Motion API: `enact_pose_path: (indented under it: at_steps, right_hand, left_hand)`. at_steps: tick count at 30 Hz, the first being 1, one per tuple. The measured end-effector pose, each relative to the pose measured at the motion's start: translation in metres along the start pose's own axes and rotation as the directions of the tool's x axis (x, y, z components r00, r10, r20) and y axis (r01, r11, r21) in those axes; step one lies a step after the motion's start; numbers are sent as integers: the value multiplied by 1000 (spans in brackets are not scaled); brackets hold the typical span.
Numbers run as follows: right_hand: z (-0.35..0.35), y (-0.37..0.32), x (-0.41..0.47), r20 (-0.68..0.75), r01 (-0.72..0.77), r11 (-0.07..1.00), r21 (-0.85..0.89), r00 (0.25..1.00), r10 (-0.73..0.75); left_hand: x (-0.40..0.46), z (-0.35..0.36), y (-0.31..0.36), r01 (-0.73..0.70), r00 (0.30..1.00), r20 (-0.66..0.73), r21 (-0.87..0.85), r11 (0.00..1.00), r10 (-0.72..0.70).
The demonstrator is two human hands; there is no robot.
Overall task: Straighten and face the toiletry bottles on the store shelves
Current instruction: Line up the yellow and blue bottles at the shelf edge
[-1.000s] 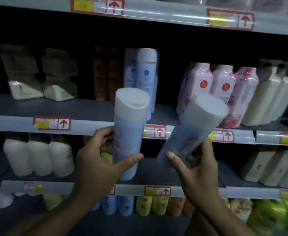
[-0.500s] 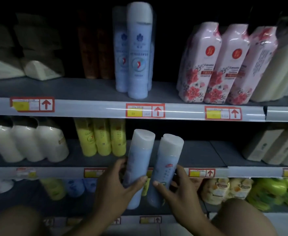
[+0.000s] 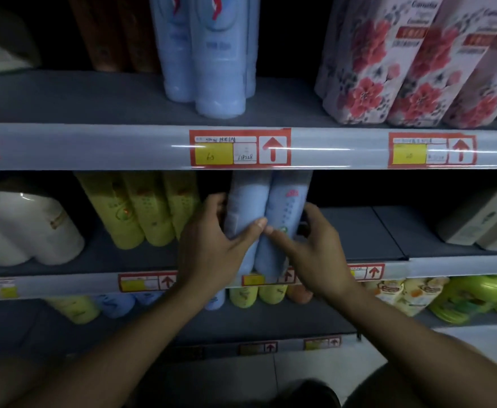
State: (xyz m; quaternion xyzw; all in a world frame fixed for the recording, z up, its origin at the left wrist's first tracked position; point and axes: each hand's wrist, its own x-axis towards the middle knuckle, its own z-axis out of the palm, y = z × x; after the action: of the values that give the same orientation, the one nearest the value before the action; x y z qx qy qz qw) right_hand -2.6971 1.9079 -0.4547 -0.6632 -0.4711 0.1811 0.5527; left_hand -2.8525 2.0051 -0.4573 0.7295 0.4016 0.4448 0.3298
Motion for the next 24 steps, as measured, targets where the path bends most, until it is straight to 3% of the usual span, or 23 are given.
enact_pose_path:
  at_steps: [5, 9, 13, 18, 24]
  right_hand:
    - [-1, 7, 45, -119, -38, 997, -69, 992, 30]
    - [4, 26, 59, -134, -49, 988, -145, 991, 29]
    - [12, 37, 56, -101, -41, 995, -96, 994, 32]
    - [13, 41, 52, -71, -8, 993, -116, 997, 0]
    - [8, 43, 53, -13, -11, 986, -167, 1000, 9]
  left_hand:
    - [28, 14, 6, 16, 996, -84, 145, 989, -3]
    - [33, 26, 3, 67, 994, -94, 189, 980, -50]
    - [36, 39, -12, 128, 989, -101, 197, 972, -110]
    - [28, 45, -23, 35, 996, -90, 177, 984, -19]
    - [24, 42, -30, 43, 999, -10, 147, 988, -42]
